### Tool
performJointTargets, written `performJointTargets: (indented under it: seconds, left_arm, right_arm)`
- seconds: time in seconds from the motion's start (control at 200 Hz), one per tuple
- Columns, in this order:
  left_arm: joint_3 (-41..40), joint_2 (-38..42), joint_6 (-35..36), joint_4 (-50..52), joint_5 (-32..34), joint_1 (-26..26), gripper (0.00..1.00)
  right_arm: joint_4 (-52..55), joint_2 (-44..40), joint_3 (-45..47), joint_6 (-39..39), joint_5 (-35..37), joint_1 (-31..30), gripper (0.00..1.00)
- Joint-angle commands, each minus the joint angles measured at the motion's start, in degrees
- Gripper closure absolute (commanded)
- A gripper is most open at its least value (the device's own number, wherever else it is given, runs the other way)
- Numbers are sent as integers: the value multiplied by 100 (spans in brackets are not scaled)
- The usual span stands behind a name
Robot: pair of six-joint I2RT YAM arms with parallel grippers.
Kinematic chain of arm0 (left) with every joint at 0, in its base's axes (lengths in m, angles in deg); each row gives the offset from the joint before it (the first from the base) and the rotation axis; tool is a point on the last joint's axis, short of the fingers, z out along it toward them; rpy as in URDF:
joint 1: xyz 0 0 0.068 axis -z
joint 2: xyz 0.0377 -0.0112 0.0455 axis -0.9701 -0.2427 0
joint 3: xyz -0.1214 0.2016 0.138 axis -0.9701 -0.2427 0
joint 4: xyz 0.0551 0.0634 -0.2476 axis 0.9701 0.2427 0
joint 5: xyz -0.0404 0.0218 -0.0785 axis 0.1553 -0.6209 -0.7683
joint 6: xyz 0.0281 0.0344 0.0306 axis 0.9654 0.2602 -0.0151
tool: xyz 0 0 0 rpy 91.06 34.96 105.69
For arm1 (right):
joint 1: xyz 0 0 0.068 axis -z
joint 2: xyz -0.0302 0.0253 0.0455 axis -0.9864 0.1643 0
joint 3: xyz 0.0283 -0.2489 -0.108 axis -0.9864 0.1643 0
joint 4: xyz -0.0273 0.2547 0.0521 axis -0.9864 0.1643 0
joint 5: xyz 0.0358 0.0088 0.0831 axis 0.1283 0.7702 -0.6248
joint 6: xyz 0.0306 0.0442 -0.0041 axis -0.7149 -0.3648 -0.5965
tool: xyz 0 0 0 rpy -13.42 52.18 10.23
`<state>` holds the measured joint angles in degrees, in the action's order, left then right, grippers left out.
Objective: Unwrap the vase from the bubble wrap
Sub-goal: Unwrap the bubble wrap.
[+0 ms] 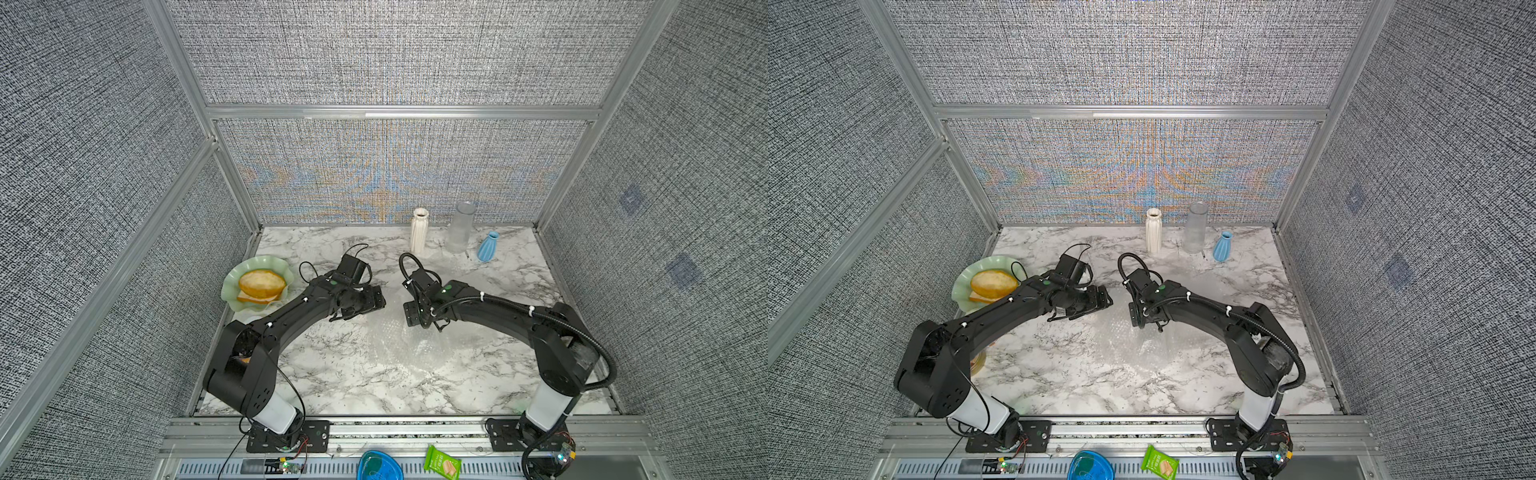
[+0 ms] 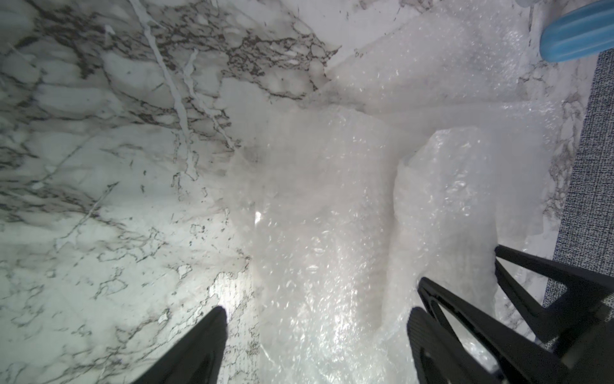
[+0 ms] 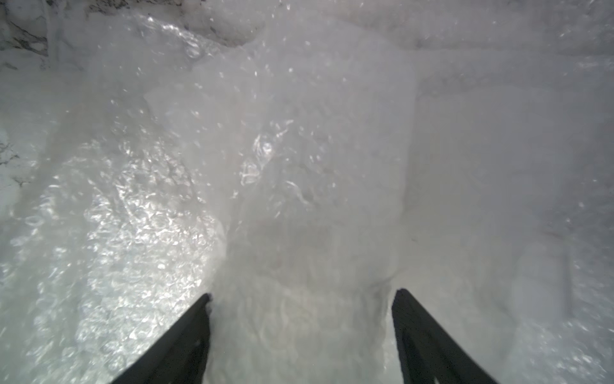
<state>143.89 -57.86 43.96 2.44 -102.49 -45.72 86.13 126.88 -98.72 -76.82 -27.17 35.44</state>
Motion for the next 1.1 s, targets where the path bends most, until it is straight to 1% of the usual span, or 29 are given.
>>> performJointTargets:
  seconds: [0.0,0.14,0.225,0.27,0.32,0.38,0.485,0.58,0.67,0.85,0.901,0.991,1.096]
  left_arm:
    - [-67,99,7,-151,-91,-9,13]
    - [-139,165,33,-205,-148,-9,13]
    - [-166,199,64,-225,-160,-9,13]
    - [-190,214,69,-242,-179,-9,13]
    - [-210,231,78,-265,-180,-8,13]
    - [-226,237,111,-272,-201,-9,13]
    - [-244,237,141,-306,-230,-9,13]
    - [-263,235,174,-347,-269,-18,13]
    - [-268,229,200,-391,-310,-23,13]
    - [-255,167,279,-406,-397,-44,13]
    - [-263,165,298,-391,-402,-53,13]
    - [-288,191,323,-382,-400,-83,13]
    - [-344,249,334,-390,-415,-169,13]
  right_arm:
    - [313,249,-118,24,175,8,22]
    - [188,469,-178,-35,-154,27,23]
    - [187,443,-196,-93,-211,27,33]
    - [175,333,-180,-101,-212,28,40]
    - [168,179,-178,-110,-230,41,46]
    - [115,-61,-156,-129,-354,64,50]
    - [39,-437,-126,-255,-691,184,52]
    - [-74,-756,-67,-371,-991,270,52]
    - [-187,-945,28,-448,-1112,324,52]
    - [-100,-885,111,-429,-866,309,51]
    - [13,-824,59,-394,-693,279,47]
    - [430,-613,-204,-262,-231,159,34]
    - [774,-347,-483,-175,130,-24,26]
